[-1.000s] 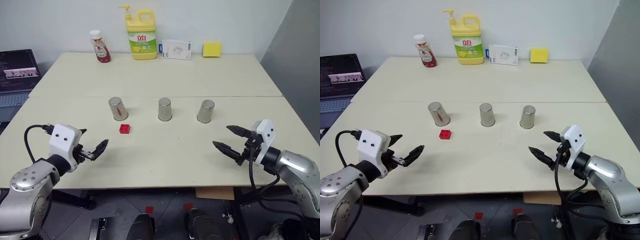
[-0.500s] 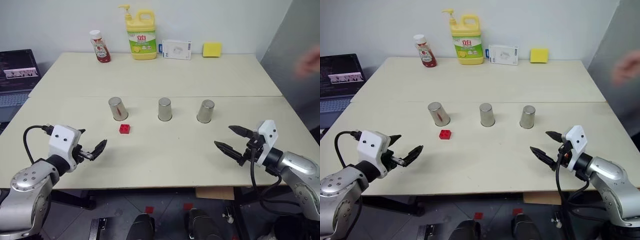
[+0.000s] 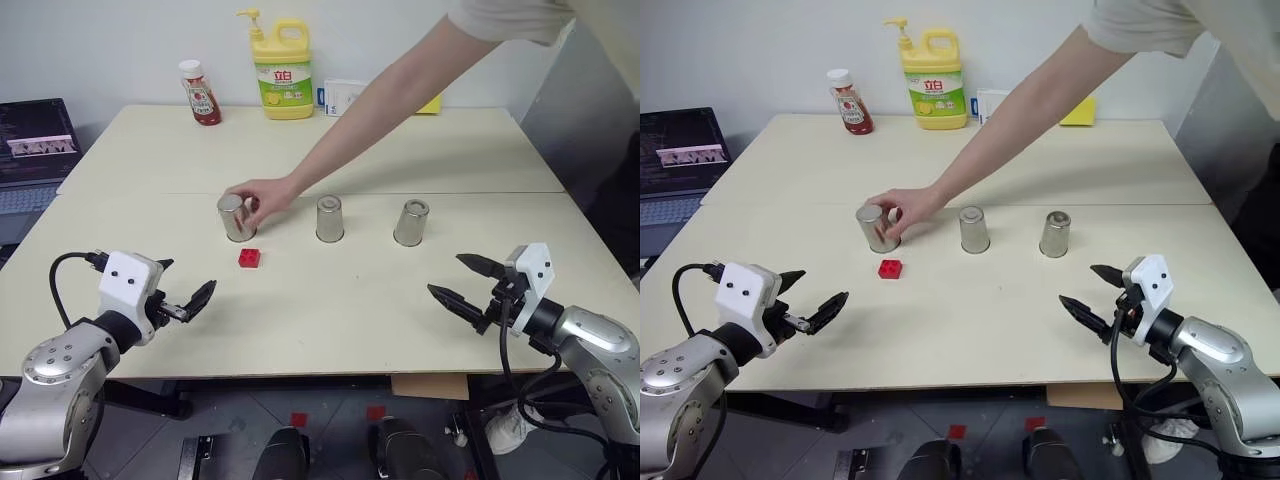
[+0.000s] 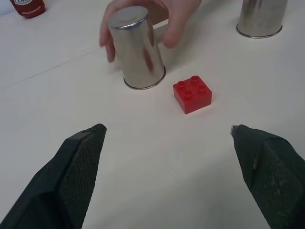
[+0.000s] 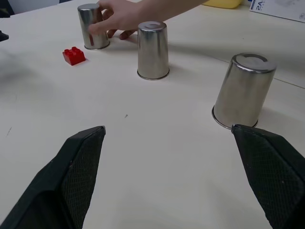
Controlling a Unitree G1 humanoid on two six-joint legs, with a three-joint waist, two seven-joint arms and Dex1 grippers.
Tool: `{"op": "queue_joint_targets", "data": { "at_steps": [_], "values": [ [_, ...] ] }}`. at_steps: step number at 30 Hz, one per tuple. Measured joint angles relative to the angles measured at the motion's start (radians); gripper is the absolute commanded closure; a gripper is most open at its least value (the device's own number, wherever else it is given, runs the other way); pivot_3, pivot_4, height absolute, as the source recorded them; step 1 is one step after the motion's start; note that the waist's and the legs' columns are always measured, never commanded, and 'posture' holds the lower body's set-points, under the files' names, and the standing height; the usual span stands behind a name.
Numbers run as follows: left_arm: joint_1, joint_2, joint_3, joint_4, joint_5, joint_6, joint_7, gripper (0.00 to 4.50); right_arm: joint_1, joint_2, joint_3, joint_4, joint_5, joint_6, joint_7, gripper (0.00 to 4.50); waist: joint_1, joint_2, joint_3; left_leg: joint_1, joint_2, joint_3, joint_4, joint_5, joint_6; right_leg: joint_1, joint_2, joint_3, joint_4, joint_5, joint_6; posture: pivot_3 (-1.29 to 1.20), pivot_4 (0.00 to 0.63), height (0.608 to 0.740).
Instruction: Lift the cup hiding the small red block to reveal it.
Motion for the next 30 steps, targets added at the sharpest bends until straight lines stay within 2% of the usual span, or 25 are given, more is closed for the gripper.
{"op": "queue_joint_targets", "data": {
  "at_steps": [30],
  "values": [
    [-0.026, 0.000, -0.008, 0.038, 0.009, -0.021, -0.020, 0.03, 0.001, 0.002, 0.001, -0.004, -0.002, 0.000, -0.009, 0.00, 0.000, 0.000, 0.000, 0.000, 0.000, 0.000, 0.000, 0.000, 0.000, 0.000, 0.000, 0.000, 0.000, 0.000, 0.000, 0.00, 0.150, 0.740]
  ]
}}
